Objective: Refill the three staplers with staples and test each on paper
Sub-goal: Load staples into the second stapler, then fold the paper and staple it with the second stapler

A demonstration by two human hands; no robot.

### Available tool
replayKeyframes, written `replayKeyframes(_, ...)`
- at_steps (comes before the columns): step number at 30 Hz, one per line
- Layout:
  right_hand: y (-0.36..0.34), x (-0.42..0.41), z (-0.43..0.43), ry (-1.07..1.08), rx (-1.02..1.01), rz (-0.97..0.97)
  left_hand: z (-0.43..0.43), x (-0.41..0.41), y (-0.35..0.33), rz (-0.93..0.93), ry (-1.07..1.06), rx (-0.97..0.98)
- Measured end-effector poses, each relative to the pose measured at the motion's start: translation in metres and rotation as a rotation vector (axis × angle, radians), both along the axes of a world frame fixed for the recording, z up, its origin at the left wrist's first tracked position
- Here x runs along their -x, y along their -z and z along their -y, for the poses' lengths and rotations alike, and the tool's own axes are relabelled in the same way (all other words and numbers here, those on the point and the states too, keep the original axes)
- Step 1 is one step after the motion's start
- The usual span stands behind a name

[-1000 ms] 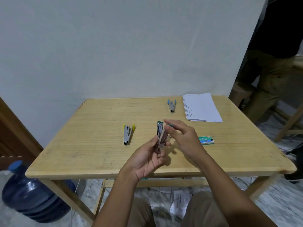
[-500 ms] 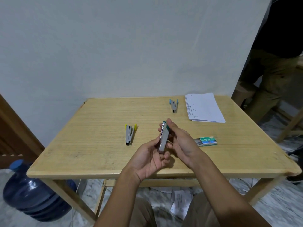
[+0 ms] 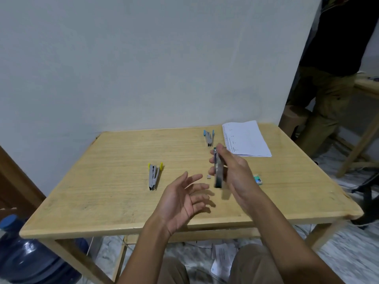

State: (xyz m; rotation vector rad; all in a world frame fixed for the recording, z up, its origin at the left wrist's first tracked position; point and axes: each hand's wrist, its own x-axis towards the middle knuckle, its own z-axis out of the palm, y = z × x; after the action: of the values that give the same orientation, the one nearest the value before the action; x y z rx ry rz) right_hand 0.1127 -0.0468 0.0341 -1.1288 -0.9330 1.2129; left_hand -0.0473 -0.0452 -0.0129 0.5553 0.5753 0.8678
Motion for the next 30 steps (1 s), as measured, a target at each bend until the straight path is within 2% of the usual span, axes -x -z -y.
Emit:
replayKeyframes(3,-0.012,-0.036,-0.004,0.104,0.008,0.038,-0.008,-0.018,-0.016,-0.192,-0.157,-0.092)
replayKeyframes(6,-0.017,-0.074,-0.009,0.187,0.091,0.138,-0.028,-0.048,-0.035,-0.585,-0.228,-0.304)
replayKeyframes(12,-0.017,-0.128,-0.016,0.259,0.167,0.246,-0.106,-0.132,-0.036,-1.155,-0.131,-0.695)
replayKeyframes(14,-0.014,-0.138,-0.02,0.267,0.185,0.279,-0.135,-0.153,-0.026,-1.321,-0.104,-0.735)
replayKeyframes(19,-0.009,-0.162,-0.037,0.267,0.227,0.305,-0.181,-0.191,-0.013,-1.608,-0.134,-0.643)
replayKeyframes(22,-0.005,-0.172,-0.047,0.267,0.226,0.315,-0.196,-0.202,-0.007,-1.718,-0.155,-0.601)
replayKeyframes(24,-0.002,-0.174,-0.051,0.271,0.226,0.319,-0.206,-0.206,-0.003,-1.721,-0.168,-0.528)
replayKeyframes(27,0.004,-0.177,-0.055,0.267,0.248,0.319,-0.221,-0.205,-0.003,-1.641,-0.124,-0.401)
replayKeyframes(30,0.011,-0.179,-0.055,0.26,0.271,0.308,-0.221,-0.201,-0.008,-1.466,-0.111,-0.383)
